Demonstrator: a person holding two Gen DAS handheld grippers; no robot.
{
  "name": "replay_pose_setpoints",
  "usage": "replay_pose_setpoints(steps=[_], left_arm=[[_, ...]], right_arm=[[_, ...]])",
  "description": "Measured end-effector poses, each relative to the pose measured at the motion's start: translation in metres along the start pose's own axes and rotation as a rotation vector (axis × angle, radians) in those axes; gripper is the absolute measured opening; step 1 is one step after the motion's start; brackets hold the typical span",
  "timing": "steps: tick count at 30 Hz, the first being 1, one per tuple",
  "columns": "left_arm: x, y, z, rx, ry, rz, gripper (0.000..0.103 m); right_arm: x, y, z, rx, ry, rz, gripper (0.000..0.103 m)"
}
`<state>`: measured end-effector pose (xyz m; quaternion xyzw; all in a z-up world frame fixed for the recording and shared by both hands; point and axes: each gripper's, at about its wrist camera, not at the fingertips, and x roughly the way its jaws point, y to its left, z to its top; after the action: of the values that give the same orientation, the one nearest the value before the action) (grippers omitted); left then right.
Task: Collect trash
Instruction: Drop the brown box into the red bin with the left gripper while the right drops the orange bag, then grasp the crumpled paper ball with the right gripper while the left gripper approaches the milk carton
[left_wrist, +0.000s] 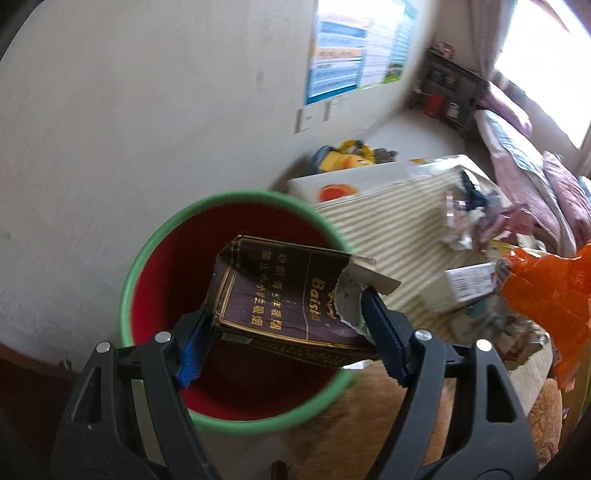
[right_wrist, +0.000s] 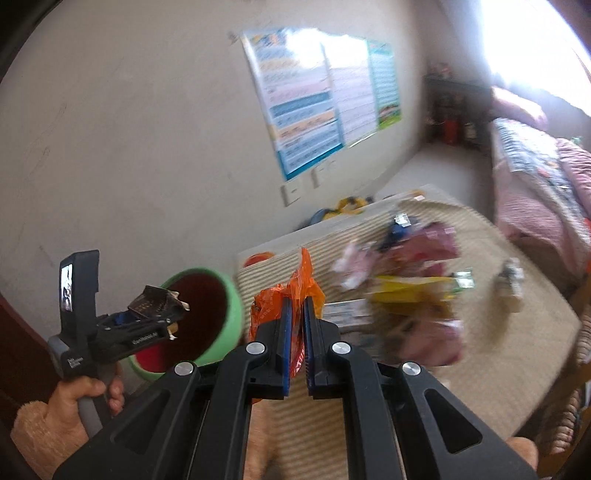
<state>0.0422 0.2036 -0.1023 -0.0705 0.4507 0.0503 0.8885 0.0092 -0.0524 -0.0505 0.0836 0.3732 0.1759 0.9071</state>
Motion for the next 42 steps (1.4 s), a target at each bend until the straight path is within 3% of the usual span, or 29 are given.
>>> replay_pose_setpoints(steps=[9, 10, 11, 13, 14, 15, 18, 24, 30, 36, 42], left_arm=[[0.019, 0.055, -0.014, -0.125, 0.057, 0.040, 0.074], [0.020, 0.058, -0.015, -0.136, 0.060, 0.041, 0.078], [0.021, 0.060, -0.016, -0.150, 0.064, 0.044, 0.091], [0.022, 0.065, -0.017, -0.168, 0.057, 0.058, 0.096], [0.022, 0.066, -0.018, -0.172, 0.056, 0.063, 0.096], [0.022, 0.067, -0.018, -0.170, 0.057, 0.067, 0.097], [0.021, 0.068, -0.019, -0.158, 0.055, 0.078, 0.097], [0.020, 0.063, -0.021, -0.151, 0.057, 0.057, 0.097], [0.014, 0.038, -0.016, -0.101, 0.046, 0.029, 0.097], [0.008, 0.003, -0.014, -0.033, 0.040, -0.014, 0.097], [0.000, -0.042, -0.016, 0.075, 0.038, -0.067, 0.097]], right_arm=[[0.069, 0.050, 0.018, -0.006, 0.106, 0.121, 0.005], [0.075, 0.055, 0.021, -0.002, 0.113, 0.143, 0.006], [0.080, 0.060, 0.023, 0.008, 0.118, 0.172, 0.009], [0.087, 0.067, 0.028, 0.027, 0.116, 0.209, 0.020], [0.087, 0.071, 0.029, 0.027, 0.110, 0.212, 0.037], [0.087, 0.074, 0.030, 0.025, 0.098, 0.207, 0.046], [0.082, 0.078, 0.030, 0.011, 0.087, 0.204, 0.047], [0.067, 0.059, 0.017, 0.006, 0.092, 0.139, 0.049], [0.036, 0.002, -0.004, 0.028, 0.062, -0.017, 0.057], [0.014, -0.074, -0.038, 0.130, 0.078, -0.200, 0.058], [0.021, -0.129, -0.064, 0.296, 0.138, -0.230, 0.058]])
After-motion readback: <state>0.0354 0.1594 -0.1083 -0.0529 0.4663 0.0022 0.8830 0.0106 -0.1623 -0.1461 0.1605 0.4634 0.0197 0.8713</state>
